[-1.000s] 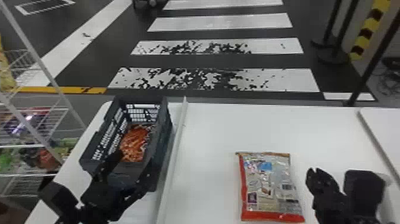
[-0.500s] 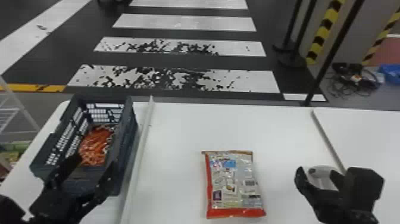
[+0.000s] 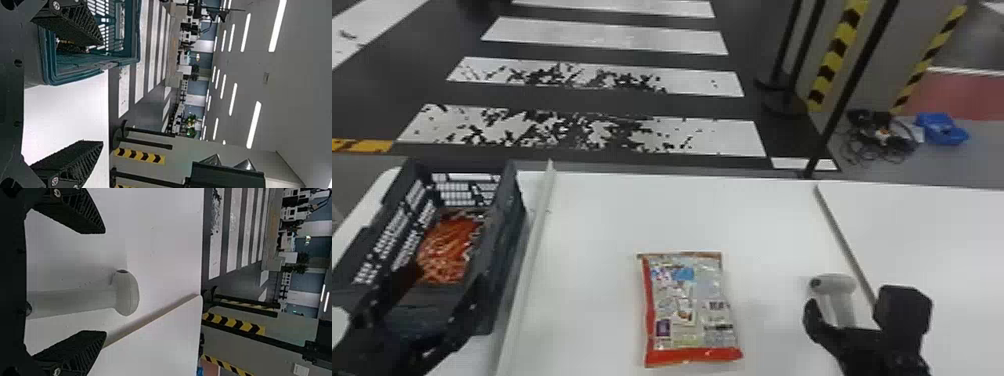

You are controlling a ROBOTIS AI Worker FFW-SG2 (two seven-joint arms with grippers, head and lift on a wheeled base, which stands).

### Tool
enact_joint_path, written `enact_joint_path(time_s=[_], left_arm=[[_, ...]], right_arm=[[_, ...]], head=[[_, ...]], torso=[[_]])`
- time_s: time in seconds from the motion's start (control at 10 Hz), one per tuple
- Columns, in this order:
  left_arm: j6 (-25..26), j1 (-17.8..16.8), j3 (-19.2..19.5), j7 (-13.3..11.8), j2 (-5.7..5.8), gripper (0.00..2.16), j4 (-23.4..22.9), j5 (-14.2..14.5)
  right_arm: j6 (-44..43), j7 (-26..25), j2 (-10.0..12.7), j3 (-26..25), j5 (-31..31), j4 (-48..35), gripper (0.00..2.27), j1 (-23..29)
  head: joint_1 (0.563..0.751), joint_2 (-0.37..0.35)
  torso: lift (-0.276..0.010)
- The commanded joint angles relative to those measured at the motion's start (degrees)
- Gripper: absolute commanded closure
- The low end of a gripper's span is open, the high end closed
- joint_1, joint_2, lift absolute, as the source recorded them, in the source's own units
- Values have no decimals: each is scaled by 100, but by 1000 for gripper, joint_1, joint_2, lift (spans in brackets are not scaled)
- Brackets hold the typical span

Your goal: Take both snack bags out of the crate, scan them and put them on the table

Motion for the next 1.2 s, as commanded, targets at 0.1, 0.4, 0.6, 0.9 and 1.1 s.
enact_joint_path(time_s=[0.1,0.4,0.6,0.9,1.1], left_arm=[[0,0,-9,0,16,100,0,1],[0,18,0,0,42,100,-9,1],[0,9,-18,0,51,100,-9,1],[0,9,-18,0,51,100,0,1],[0,0,-9,0,51,100,9,1]], right_arm=[[201,92,-62,-31,101,388,83,-267],[272,163,-202,-101,162,793,286,-531],[307,215,-229,-172,180,907,731,-592],[869,215,-290,-224,180,960,2135,-777],[1045,303,-299,-260,92,951,2256,-794]], head=[[695,-109],[695,-125],[695,-137],[695,-153],[695,-161]], torso=[[-92],[-92],[-92],[-92],[-92]])
